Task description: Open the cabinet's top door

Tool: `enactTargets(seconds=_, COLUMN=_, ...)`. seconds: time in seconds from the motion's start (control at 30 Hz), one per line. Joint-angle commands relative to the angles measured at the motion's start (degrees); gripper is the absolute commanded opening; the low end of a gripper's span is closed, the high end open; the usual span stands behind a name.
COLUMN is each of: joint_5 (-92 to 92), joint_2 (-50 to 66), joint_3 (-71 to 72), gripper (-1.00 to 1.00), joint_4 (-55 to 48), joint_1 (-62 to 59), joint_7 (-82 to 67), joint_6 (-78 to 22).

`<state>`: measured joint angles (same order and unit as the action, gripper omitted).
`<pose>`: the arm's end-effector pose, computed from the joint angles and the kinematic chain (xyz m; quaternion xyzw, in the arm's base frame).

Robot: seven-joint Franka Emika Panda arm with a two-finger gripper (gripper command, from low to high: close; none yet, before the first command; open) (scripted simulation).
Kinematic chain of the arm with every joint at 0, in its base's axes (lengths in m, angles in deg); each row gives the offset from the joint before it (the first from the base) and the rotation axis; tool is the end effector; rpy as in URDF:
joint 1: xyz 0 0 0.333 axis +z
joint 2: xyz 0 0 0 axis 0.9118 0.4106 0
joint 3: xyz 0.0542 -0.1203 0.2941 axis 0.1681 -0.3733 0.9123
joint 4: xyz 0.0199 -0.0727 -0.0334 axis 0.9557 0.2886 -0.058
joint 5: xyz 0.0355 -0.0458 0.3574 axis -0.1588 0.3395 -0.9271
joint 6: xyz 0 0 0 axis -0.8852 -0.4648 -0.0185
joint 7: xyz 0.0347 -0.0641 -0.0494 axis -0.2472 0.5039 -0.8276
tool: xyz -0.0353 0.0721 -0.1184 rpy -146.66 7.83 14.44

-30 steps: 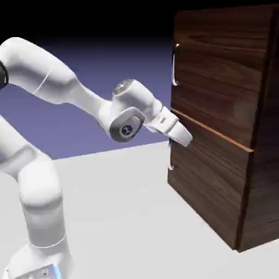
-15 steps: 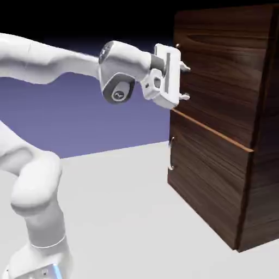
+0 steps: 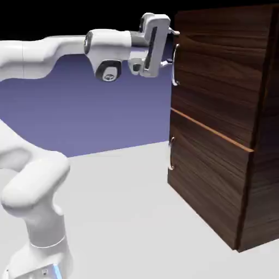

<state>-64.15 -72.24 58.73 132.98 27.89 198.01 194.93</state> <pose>0.3772 0.1448 0.6875 -0.0737 0.7180 -0.1156 0.6824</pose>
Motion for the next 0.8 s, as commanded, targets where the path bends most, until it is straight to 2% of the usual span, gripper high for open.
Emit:
enactTargets(seconds=0.0, joint_5=-2.32, joint_2=-0.47, joint_3=1.55, gripper=0.0, joint_4=-0.92, joint_1=-1.18, joint_7=2.5, joint_6=0.27)
enactTargets(seconds=0.5, joint_5=-37.14, joint_2=-7.54, joint_3=24.75, gripper=0.0, joint_4=-14.78, joint_1=-18.86, joint_7=39.88, joint_6=4.3)
enactTargets(seconds=0.77, joint_5=-38.82, joint_2=-8.93, joint_3=29.22, gripper=0.0, joint_4=-22.07, joint_1=-29.98, joint_7=42.06, joint_6=1.02)
